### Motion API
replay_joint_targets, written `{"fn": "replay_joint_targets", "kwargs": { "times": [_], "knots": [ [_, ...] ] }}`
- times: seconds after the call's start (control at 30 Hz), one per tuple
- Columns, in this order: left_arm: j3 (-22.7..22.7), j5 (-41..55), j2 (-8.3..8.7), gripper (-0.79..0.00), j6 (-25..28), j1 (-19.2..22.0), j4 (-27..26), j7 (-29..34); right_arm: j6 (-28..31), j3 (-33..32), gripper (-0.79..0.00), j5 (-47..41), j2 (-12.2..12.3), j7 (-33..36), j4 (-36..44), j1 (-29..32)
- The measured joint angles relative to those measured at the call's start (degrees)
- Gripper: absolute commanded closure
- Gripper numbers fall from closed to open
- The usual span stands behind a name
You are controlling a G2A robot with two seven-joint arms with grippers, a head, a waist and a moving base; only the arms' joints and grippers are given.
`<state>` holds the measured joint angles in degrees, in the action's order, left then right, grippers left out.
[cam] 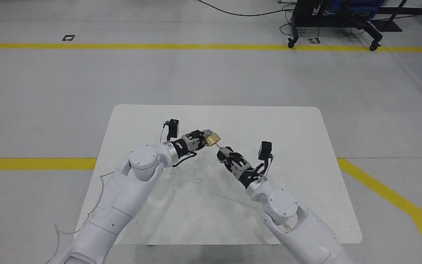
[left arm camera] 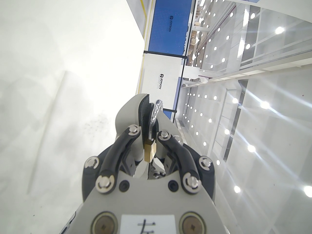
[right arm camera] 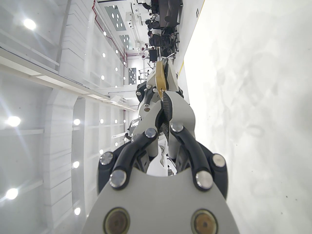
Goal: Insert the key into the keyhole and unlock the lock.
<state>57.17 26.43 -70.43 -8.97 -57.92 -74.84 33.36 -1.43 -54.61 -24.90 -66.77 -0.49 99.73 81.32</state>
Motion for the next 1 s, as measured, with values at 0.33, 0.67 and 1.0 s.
{"fn": "replay_joint_targets", "kwargs": {
  "times": [0.33, 0.67, 1.0],
  "knots": [
    [0.55, 0.36, -0.28, 0.000, 0.08, -0.18, 0.20, 0.10, -0.04, -0.39, 0.000, 1.03, -0.65, -0.38, 0.52, 0.97],
    [0.74, -0.05, -0.48, 0.000, -0.14, -0.16, 0.32, 1.13, 0.58, -0.48, 0.000, 2.23, -1.47, -1.39, 0.06, 1.09],
    [1.24, -0.10, -0.66, 0.000, -0.14, -0.20, 0.52, 1.51, 0.38, -0.84, 0.000, 5.24, -2.14, -3.51, 0.40, 1.73]
  ]
}}
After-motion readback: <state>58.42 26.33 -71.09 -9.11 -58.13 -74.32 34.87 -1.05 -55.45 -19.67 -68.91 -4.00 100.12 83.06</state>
